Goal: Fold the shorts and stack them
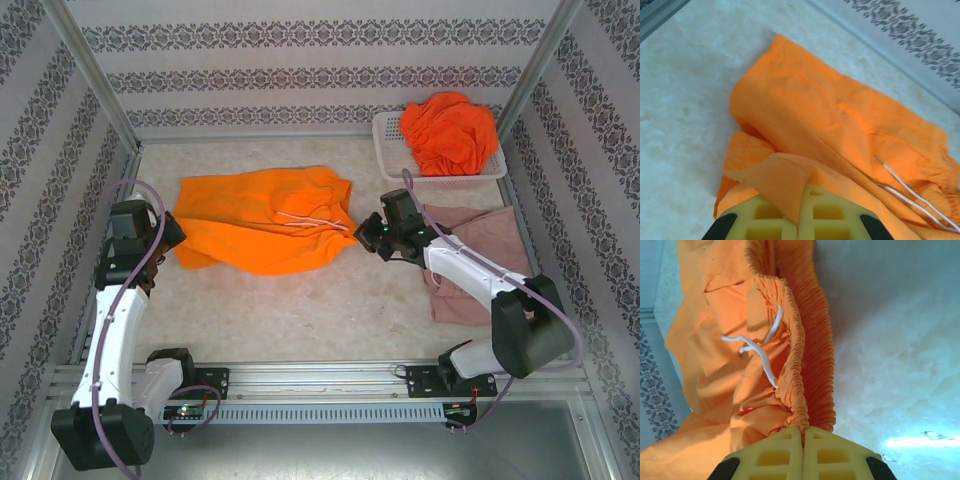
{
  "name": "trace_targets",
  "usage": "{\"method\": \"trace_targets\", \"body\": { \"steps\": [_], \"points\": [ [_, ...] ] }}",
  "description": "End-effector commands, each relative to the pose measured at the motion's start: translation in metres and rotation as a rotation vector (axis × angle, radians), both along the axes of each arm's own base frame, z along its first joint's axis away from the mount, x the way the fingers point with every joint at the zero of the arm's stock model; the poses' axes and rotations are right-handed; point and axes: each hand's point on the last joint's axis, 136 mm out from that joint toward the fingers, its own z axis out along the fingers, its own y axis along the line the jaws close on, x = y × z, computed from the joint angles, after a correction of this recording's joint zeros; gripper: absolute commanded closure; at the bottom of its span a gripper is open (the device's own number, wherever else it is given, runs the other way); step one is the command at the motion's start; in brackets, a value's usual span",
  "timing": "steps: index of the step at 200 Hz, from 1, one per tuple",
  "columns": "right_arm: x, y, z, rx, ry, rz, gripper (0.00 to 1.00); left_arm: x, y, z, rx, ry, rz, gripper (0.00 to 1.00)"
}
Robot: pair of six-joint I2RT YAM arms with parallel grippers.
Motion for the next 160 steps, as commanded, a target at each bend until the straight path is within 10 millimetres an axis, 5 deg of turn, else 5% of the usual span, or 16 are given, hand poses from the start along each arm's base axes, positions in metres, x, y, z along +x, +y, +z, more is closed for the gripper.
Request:
{"method": "trace_targets", "body": {
  "steps": [1,46,127,160],
  "points": [
    [-0.012,-0.020,-0.009,-0.102,0.025,0.044,1.00,-0.014,-0.005,-0.001,-0.018,0.031,-0.025,1.00],
    [-0.015,-0.032,-0.014,-0.143,0.034,0.066,1.00,-0.024,-0.003,-0.022,0.003,0.097,-0.019,1.00],
    [-0.065,-0.048,-0.092,-0.260,0.233,0.175,1.00,-0.045,-0.019,-0.091,-0.179,0.163,0.034,1.00],
    [-0.052,-0.037,-0.085,-0.248,0.210,0.196,1.00,-0.041,-0.018,-0.097,-0.202,0.155,0.053,1.00]
  ]
}}
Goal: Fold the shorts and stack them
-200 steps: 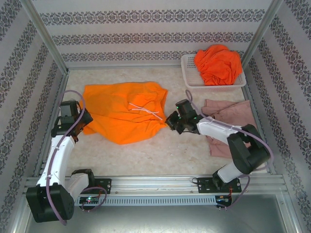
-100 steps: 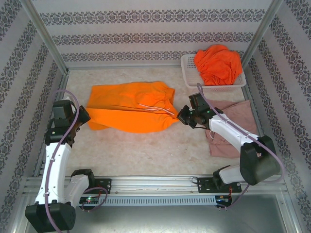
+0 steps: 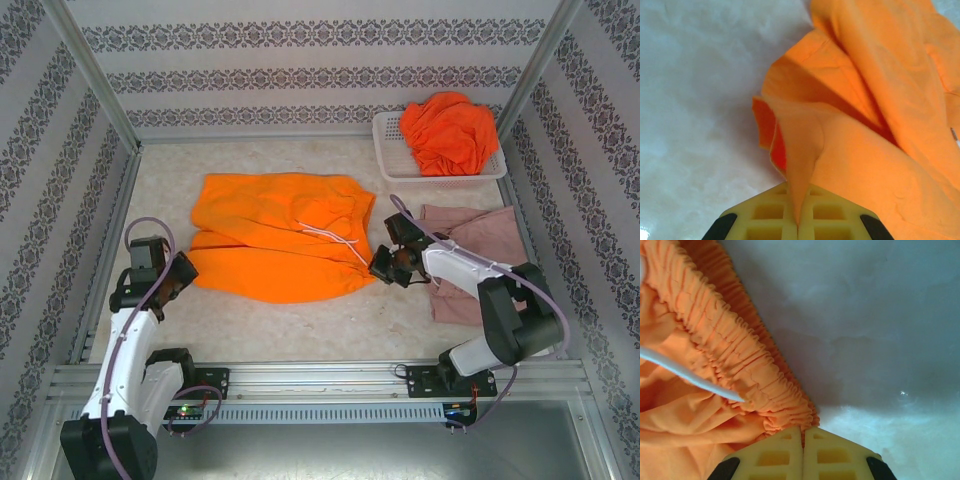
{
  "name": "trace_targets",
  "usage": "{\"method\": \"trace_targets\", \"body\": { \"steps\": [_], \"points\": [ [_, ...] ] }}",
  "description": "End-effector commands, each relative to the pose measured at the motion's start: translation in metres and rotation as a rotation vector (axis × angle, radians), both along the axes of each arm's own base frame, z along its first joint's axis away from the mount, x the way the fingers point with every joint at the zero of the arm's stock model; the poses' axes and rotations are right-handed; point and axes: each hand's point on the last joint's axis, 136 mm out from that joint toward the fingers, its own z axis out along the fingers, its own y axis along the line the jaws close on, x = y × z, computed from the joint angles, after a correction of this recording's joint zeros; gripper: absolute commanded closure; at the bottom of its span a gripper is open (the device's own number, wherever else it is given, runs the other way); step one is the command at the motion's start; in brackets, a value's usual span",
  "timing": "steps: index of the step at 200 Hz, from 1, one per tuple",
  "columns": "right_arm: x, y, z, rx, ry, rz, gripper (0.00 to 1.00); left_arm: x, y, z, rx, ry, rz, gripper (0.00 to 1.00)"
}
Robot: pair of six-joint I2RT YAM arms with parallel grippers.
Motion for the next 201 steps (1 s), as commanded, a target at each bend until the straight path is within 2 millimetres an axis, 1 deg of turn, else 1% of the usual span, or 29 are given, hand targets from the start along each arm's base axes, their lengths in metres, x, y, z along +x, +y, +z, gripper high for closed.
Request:
{"method": "trace_targets", "body": {
  "steps": [1,18,40,61,68,79,80,81,90,94,98,108,110,111,117,118,121,125,128,131,132,135,137,147,148,168,178,189,201],
  "points": [
    [0.010,0.008,0.009,-0.001,-0.031,0.036,1.00,0.014,0.003,0.016,-0.029,-0.078,0.042,1.00],
    [0.034,0.015,0.036,0.023,-0.104,0.039,1.00,0.027,0.008,0.039,-0.002,-0.118,0.038,1.00],
    [0.077,0.027,0.094,0.057,-0.250,0.056,1.00,0.055,0.016,0.079,0.046,-0.175,0.027,1.00],
    [0.124,0.044,0.155,0.091,-0.414,0.105,1.00,0.096,0.025,0.118,0.081,-0.229,0.013,1.00],
    [0.139,0.049,0.171,0.094,-0.451,0.120,1.00,0.112,0.028,0.131,0.089,-0.246,0.014,1.00],
    [0.166,0.058,0.200,0.128,-0.516,0.137,1.00,0.137,0.032,0.150,0.097,-0.270,0.010,1.00],
    [0.171,0.058,0.208,0.132,-0.536,0.135,1.00,0.140,0.032,0.152,0.097,-0.273,0.010,1.00],
    [0.173,0.059,0.211,0.136,-0.542,0.136,1.00,0.142,0.033,0.154,0.097,-0.276,0.010,1.00],
    [0.195,0.066,0.234,0.178,-0.590,0.145,1.00,0.162,0.036,0.172,0.099,-0.305,0.011,1.00],
    [0.204,0.070,0.246,0.198,-0.618,0.152,1.00,0.171,0.038,0.182,0.098,-0.323,0.012,1.00],
    [0.212,0.073,0.254,0.211,-0.637,0.159,1.00,0.179,0.038,0.192,0.098,-0.338,0.011,1.00],
    [0.232,0.080,0.287,0.240,-0.720,0.179,1.00,0.198,0.042,0.217,0.108,-0.374,0.016,1.00],
    [0.234,0.081,0.294,0.244,-0.735,0.180,1.00,0.201,0.043,0.222,0.108,-0.380,0.016,1.00],
    [0.236,0.081,0.292,0.243,-0.733,0.182,1.00,0.203,0.043,0.223,0.108,-0.380,0.016,1.00],
    [0.246,0.083,0.309,0.252,-0.770,0.180,1.00,0.210,0.045,0.241,0.115,-0.408,0.019,1.00],
    [0.247,0.083,0.308,0.253,-0.766,0.179,1.00,0.211,0.045,0.244,0.116,-0.411,0.019,1.00],
    [0.251,0.084,0.322,0.266,-0.793,0.177,1.00,0.215,0.046,0.252,0.119,-0.422,0.022,1.00],
    [0.257,0.085,0.331,0.282,-0.812,0.177,1.00,0.219,0.047,0.263,0.124,-0.439,0.022,1.00],
    [0.260,0.086,0.340,0.298,-0.828,0.175,1.00,0.221,0.048,0.270,0.128,-0.448,0.022,1.00],
    [0.263,0.087,0.348,0.315,-0.845,0.173,1.00,0.222,0.048,0.284,0.134,-0.473,0.024,1.00],
    [0.264,0.087,0.351,0.322,-0.848,0.172,1.00,0.223,0.049,0.282,0.135,-0.465,0.025,1.00],
    [0.267,0.088,0.359,0.338,-0.864,0.170,1.00,0.225,0.050,0.289,0.140,-0.475,0.028,1.00],
    [0.269,0.088,0.364,0.350,-0.873,0.164,1.00,0.224,0.050,0.302,0.147,-0.501,0.030,1.00],
    [0.277,0.088,0.391,0.405,-0.927,0.150,1.00,0.224,0.055,0.332,0.180,-0.549,0.043,1.00],
    [0.278,0.088,0.391,0.409,-0.925,0.147,1.00,0.224,0.055,0.335,0.181,-0.551,0.043,1.00],
    [0.279,0.084,0.450,0.512,-1.063,0.137,1.00,0.213,0.059,0.398,0.249,-0.641,0.054,1.00],
    [0.275,0.080,0.477,0.565,-1.130,0.133,1.00,0.201,0.060,0.434,0.291,-0.706,0.061,1.00],
    [0.267,0.072,0.504,0.608,-1.195,0.132,1.00,0.186,0.064,0.466,0.342,-0.771,0.084,1.00],
    [0.259,0.060,0.522,0.614,-1.242,0.133,1.00,0.165,0.067,0.497,0.381,-0.852,0.110,1.00]
  ]
}}
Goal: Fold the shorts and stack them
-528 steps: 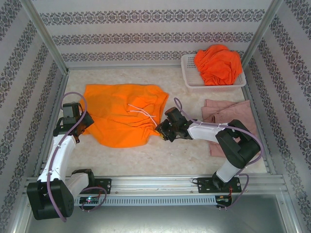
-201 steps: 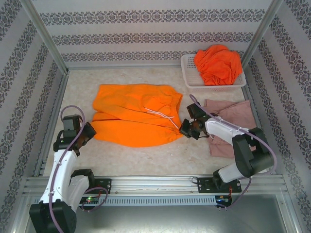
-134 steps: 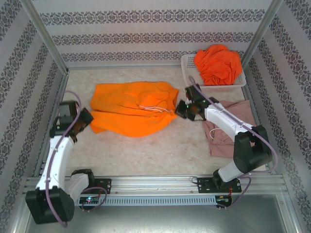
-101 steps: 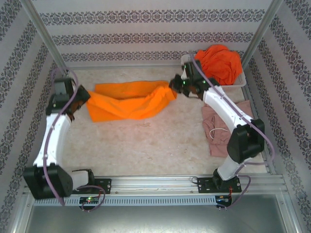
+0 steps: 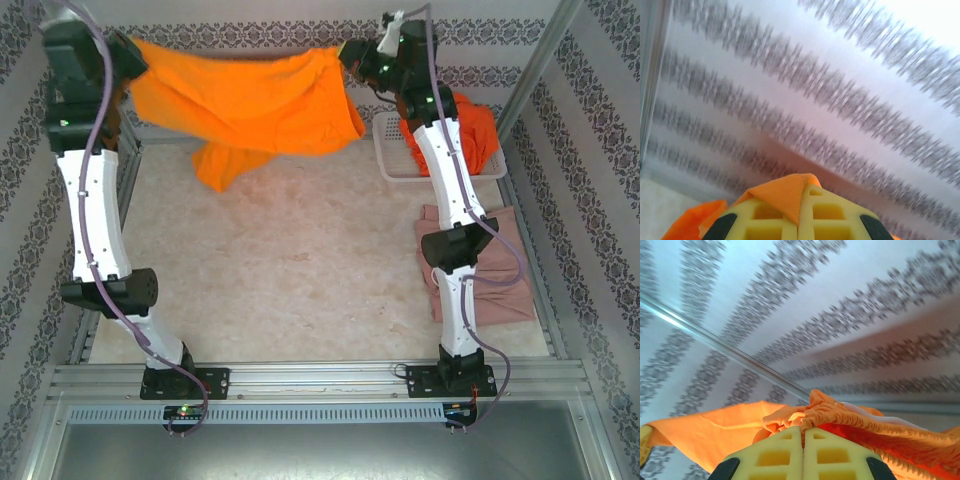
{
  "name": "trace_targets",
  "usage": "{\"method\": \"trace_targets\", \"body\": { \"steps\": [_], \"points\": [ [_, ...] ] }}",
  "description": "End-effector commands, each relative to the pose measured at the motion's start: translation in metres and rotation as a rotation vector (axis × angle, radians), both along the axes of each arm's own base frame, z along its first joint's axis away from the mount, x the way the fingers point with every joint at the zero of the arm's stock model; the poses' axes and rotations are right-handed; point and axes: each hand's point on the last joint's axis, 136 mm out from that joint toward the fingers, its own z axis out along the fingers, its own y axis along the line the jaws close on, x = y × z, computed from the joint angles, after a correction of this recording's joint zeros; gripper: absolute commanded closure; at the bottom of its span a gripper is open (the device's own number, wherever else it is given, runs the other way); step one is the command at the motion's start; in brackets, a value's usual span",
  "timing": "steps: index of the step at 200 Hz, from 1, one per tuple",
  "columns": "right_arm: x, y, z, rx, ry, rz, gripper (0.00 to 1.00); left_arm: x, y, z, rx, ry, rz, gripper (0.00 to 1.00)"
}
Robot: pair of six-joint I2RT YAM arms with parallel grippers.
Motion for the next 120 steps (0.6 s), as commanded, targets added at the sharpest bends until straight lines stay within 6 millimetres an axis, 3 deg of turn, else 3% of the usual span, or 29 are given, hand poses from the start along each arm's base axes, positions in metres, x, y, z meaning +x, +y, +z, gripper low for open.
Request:
{"method": "trace_targets", "body": {
  "steps": [1,13,27,43,57,72,82,120],
  "points": [
    [-0.031,-0.020,0.076,0.107,-0.171,0.038,1.00,-0.052,0.015,0.049,0.101,-0.082,0.094,1.00],
    [-0.040,-0.028,0.085,0.079,-0.203,0.039,1.00,-0.072,0.015,0.068,0.128,-0.132,0.118,1.00],
    [-0.047,-0.033,0.080,0.027,-0.205,0.058,1.00,-0.092,0.012,0.071,0.157,-0.136,0.124,1.00],
    [-0.053,-0.032,0.059,-0.041,-0.191,0.107,1.00,-0.108,0.006,0.056,0.181,-0.131,0.104,1.00],
    [-0.061,-0.028,0.028,-0.107,-0.163,0.150,1.00,-0.126,0.000,0.029,0.192,-0.168,0.095,1.00],
    [-0.073,-0.024,-0.012,-0.161,-0.139,0.192,1.00,-0.153,-0.006,-0.015,0.174,-0.215,0.091,1.00],
    [-0.084,-0.021,-0.047,-0.202,-0.103,0.207,1.00,-0.169,-0.008,-0.056,0.122,-0.203,0.093,1.00],
    [-0.148,-0.011,-0.191,-0.320,0.114,0.269,1.00,-0.199,-0.014,-0.249,-0.153,0.083,0.108,1.00]
  ]
}}
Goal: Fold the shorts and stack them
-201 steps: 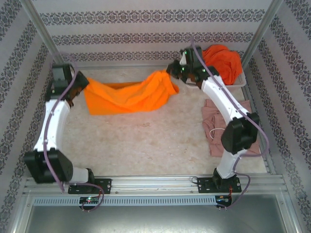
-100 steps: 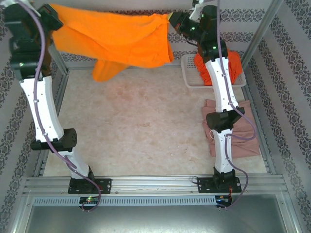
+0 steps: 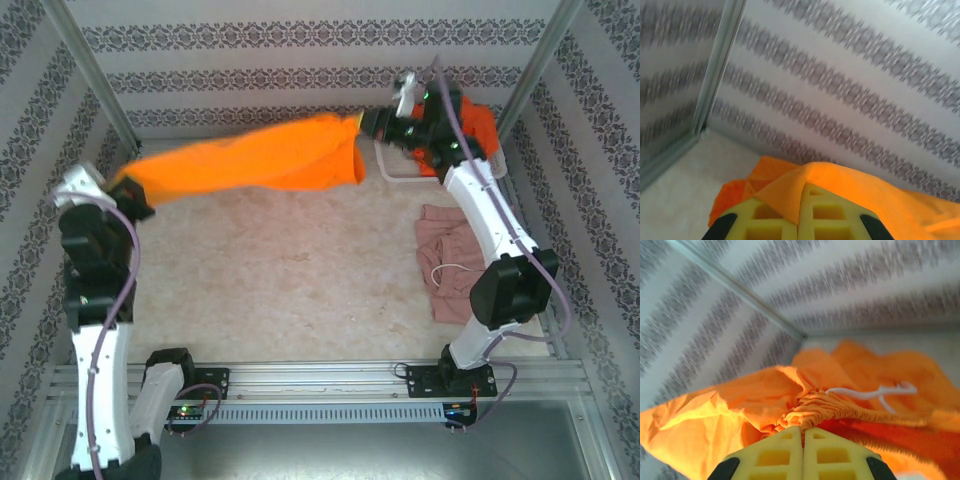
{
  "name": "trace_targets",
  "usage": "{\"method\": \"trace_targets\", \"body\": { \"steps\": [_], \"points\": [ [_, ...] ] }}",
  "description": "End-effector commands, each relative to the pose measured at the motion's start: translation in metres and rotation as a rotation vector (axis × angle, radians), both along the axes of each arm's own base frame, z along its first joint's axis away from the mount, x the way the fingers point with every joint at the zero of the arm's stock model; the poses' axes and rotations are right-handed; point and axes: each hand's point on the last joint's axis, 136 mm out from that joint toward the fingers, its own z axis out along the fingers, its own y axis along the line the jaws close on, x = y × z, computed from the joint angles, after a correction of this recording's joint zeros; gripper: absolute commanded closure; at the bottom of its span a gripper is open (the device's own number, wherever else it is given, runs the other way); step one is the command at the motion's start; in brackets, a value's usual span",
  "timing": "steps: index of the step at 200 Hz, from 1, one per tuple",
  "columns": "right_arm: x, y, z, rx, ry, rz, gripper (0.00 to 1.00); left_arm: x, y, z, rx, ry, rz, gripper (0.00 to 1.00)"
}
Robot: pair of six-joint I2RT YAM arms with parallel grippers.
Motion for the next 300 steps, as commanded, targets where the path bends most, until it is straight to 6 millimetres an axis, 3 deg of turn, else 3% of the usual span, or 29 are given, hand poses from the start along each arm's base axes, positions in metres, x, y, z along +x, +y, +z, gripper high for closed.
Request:
{"method": "trace_targets", "body": {
  "steps": [1,8,21,42,66,94,112,140,159,177,208,258,300],
  "points": [
    [-0.042,0.011,-0.057,-0.088,-0.004,0.075,1.00,-0.013,0.001,-0.067,-0.178,0.032,0.041,1.00],
    [-0.056,0.013,-0.080,-0.102,0.043,0.074,1.00,-0.019,0.000,-0.098,-0.220,0.085,0.055,1.00],
    [-0.089,0.018,-0.127,-0.144,0.139,0.080,1.00,-0.034,-0.001,-0.138,-0.252,0.160,0.079,1.00],
    [-0.141,0.023,-0.190,-0.226,0.283,0.076,1.00,-0.057,0.001,-0.173,-0.250,0.262,0.123,1.00],
    [-0.186,0.023,-0.238,-0.264,0.444,0.055,1.00,-0.071,0.004,-0.184,-0.227,0.300,0.152,1.00],
    [-0.206,0.024,-0.249,-0.282,0.500,0.027,1.00,-0.067,0.007,-0.165,-0.181,0.283,0.150,1.00],
    [-0.203,0.022,-0.235,-0.271,0.485,0.000,1.00,-0.058,0.009,-0.140,-0.140,0.268,0.138,1.00],
    [-0.182,0.010,-0.193,-0.261,0.405,-0.094,1.00,-0.035,0.012,-0.091,-0.062,0.218,0.113,1.00],
    [-0.163,0.001,-0.168,-0.210,0.379,-0.157,1.00,-0.012,0.014,-0.064,-0.023,0.207,0.088,1.00],
    [-0.146,-0.010,-0.159,-0.177,0.395,-0.209,1.00,0.015,0.014,-0.048,-0.014,0.200,0.058,1.00],
    [-0.117,-0.026,-0.159,-0.134,0.460,-0.276,1.00,0.063,0.021,-0.043,0.009,0.236,0.040,1.00],
    [-0.080,-0.030,-0.171,-0.108,0.539,-0.303,1.00,0.128,0.033,-0.051,0.015,0.294,0.033,1.00],
    [-0.052,-0.046,-0.185,-0.102,0.589,-0.385,0.99,0.178,0.030,-0.063,0.006,0.341,-0.009,1.00]
  ]
}}
